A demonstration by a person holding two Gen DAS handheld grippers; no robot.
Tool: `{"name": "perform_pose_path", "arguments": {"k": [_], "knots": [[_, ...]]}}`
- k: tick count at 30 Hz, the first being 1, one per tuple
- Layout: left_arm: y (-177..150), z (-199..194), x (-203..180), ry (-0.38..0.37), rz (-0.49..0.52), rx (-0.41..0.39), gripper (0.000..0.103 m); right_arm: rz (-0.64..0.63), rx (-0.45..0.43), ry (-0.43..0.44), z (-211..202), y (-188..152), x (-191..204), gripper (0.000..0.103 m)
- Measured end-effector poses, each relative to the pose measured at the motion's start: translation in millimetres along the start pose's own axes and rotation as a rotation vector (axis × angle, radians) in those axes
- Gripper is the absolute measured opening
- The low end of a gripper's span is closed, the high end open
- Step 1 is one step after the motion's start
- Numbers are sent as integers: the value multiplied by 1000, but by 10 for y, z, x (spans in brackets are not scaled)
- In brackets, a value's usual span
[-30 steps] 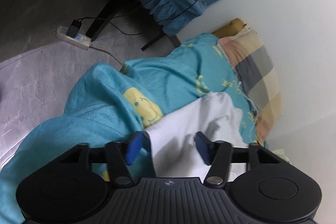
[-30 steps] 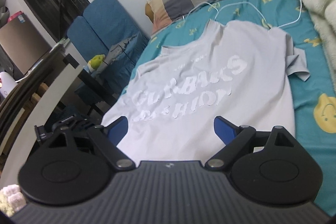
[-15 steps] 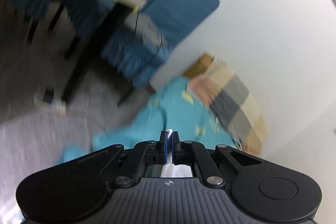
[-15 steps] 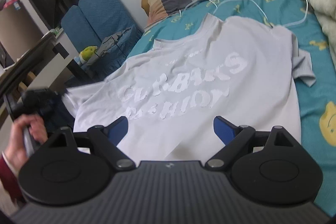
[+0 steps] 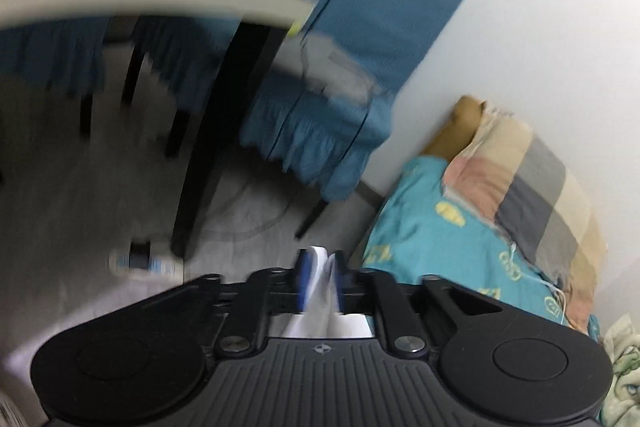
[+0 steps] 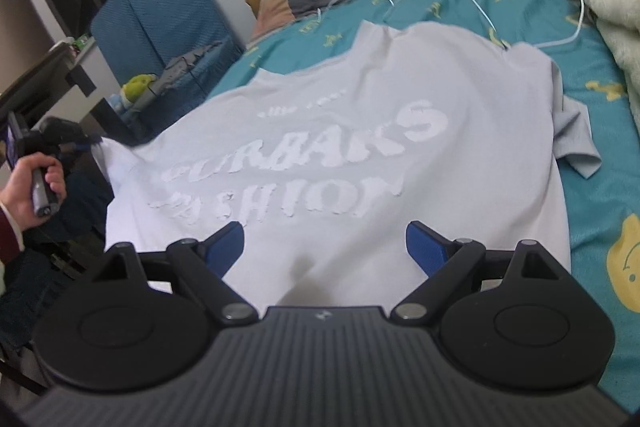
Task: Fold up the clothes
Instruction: 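Open both grippers and release the flattened shirt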
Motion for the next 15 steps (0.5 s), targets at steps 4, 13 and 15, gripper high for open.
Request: {"name": "perform_pose_path", "arguments": {"k": [4, 13, 15], "knots": [[-217, 14, 240, 35, -51, 67, 43, 1, -4, -2, 36, -4, 0, 90], [-598, -1386, 79, -90, 137, 138, 54, 1, -66, -16, -119, 155, 5, 90], [-713, -1778, -35, -136, 181, 141, 54, -14, -94, -19, -209, 215, 22, 90]]}}
Point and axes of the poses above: each gripper's, at about its wrist camera, not at the fingertips, and z roughly the way its jaws point, x to its left, y to its top, the point moved 3 cm from there along z, roughly the way its jaws point, and after that the axes turned 14 degrees about -x, right-handed, at the moved point
